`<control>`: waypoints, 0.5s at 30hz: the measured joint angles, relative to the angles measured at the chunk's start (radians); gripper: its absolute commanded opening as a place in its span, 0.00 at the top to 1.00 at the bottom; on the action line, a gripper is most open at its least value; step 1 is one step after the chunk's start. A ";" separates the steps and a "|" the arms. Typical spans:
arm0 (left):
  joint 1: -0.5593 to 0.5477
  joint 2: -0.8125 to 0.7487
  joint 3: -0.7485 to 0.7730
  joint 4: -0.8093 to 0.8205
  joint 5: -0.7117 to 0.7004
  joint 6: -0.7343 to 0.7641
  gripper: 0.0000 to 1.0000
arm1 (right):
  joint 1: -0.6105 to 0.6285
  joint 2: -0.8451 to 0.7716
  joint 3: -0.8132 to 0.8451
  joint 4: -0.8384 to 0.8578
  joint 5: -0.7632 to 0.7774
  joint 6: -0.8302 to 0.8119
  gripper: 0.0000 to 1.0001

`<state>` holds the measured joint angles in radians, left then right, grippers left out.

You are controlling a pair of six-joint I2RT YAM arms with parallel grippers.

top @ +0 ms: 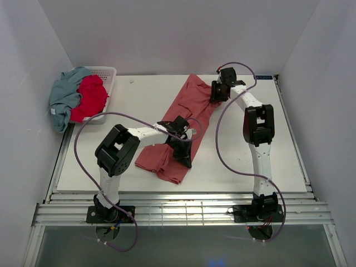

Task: Fold and stack the t-shirts
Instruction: Fold the tshirt

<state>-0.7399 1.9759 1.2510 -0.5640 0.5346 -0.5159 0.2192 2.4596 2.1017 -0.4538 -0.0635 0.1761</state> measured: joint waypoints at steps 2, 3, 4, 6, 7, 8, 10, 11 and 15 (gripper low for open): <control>-0.012 0.023 0.031 -0.003 0.029 0.003 1.00 | -0.014 0.004 0.003 0.014 -0.056 0.002 0.57; -0.018 0.034 0.054 -0.005 0.039 0.004 1.00 | -0.024 0.005 0.002 0.021 -0.085 0.004 0.57; -0.023 0.047 0.078 -0.007 0.045 0.004 1.00 | -0.034 0.005 -0.001 0.033 -0.113 0.005 0.57; -0.026 0.065 0.134 -0.006 0.041 0.007 1.00 | -0.055 -0.003 -0.024 0.078 -0.151 0.003 0.57; -0.026 0.067 0.163 -0.006 0.029 0.012 1.00 | -0.063 -0.014 -0.049 0.099 -0.157 0.000 0.57; -0.026 0.067 0.198 -0.005 0.013 0.018 1.00 | -0.069 -0.034 -0.086 0.121 -0.156 -0.006 0.57; -0.026 0.067 0.289 -0.002 -0.042 0.036 1.00 | -0.082 -0.092 -0.158 0.138 -0.142 -0.025 0.57; -0.025 0.067 0.339 0.000 -0.074 0.049 1.00 | -0.086 -0.132 -0.195 0.143 -0.126 -0.034 0.57; -0.006 0.066 0.513 0.066 -0.206 0.120 1.00 | -0.077 -0.370 -0.341 0.167 -0.035 -0.070 0.56</control>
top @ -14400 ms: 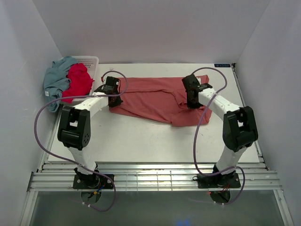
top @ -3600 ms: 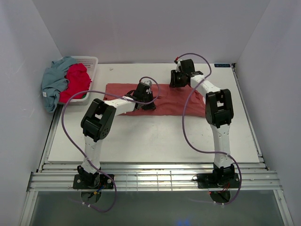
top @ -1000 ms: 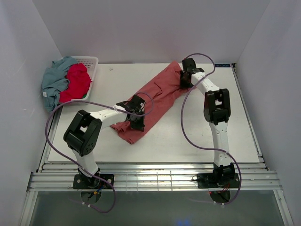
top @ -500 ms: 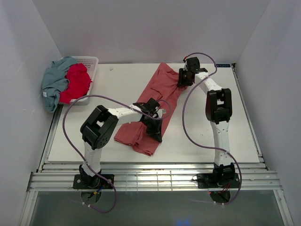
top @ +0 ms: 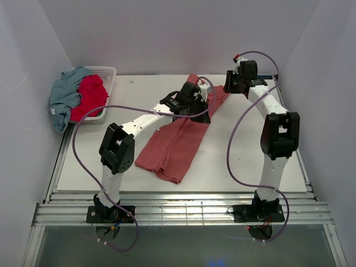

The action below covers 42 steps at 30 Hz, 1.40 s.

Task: Fold and stack the t-shirts
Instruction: Fold the tshirt

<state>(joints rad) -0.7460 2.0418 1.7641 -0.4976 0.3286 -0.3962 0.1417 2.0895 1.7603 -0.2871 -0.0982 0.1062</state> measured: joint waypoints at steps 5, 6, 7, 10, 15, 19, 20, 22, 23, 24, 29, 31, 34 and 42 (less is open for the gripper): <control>0.117 0.019 0.083 0.119 -0.043 0.065 1.00 | 0.079 -0.354 -0.158 0.074 0.097 -0.017 0.57; 0.151 0.041 0.102 0.143 -0.043 0.077 1.00 | 0.101 -0.403 -0.184 0.090 0.104 -0.017 0.59; 0.182 0.069 0.123 0.167 -0.043 0.090 1.00 | 0.126 -0.445 -0.217 0.112 0.111 -0.017 0.61; 0.256 0.164 0.167 0.222 -0.044 0.126 1.00 | 0.203 -0.506 -0.319 0.125 0.130 -0.016 0.83; 0.283 0.317 0.188 0.267 -0.028 0.168 1.00 | 0.301 -0.491 -0.501 0.087 0.150 0.005 0.92; 0.263 0.359 0.185 0.311 -0.002 0.171 1.00 | 0.330 -0.492 -0.589 0.056 0.149 0.036 0.92; 0.259 0.359 0.184 0.328 0.003 0.169 1.00 | 0.332 -0.496 -0.604 0.055 0.149 0.043 0.92; 0.252 0.356 0.184 0.381 0.016 0.165 1.00 | 0.336 -0.505 -0.629 0.053 0.150 0.052 0.92; 0.250 0.356 0.185 0.399 0.020 0.163 1.00 | 0.337 -0.510 -0.637 0.051 0.151 0.055 0.92; 0.248 0.356 0.188 0.416 0.024 0.159 1.00 | 0.339 -0.518 -0.647 0.051 0.152 0.058 0.92; 0.249 0.390 0.278 0.415 0.019 0.159 1.00 | 0.343 -0.545 -0.666 0.047 0.156 0.069 0.92; 0.252 0.413 0.313 0.415 0.012 0.160 1.00 | 0.344 -0.550 -0.668 0.047 0.157 0.070 0.92; 0.254 0.455 0.335 0.407 -0.008 0.164 1.00 | 0.345 -0.556 -0.672 0.046 0.159 0.071 0.92; 0.268 0.542 0.338 0.373 -0.045 0.175 1.00 | 0.346 -0.557 -0.672 0.045 0.159 0.077 0.92</control>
<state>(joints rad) -0.4778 2.5843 2.1021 -0.1249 0.2836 -0.2207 0.4877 1.5330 1.0885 -0.2420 0.0608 0.1833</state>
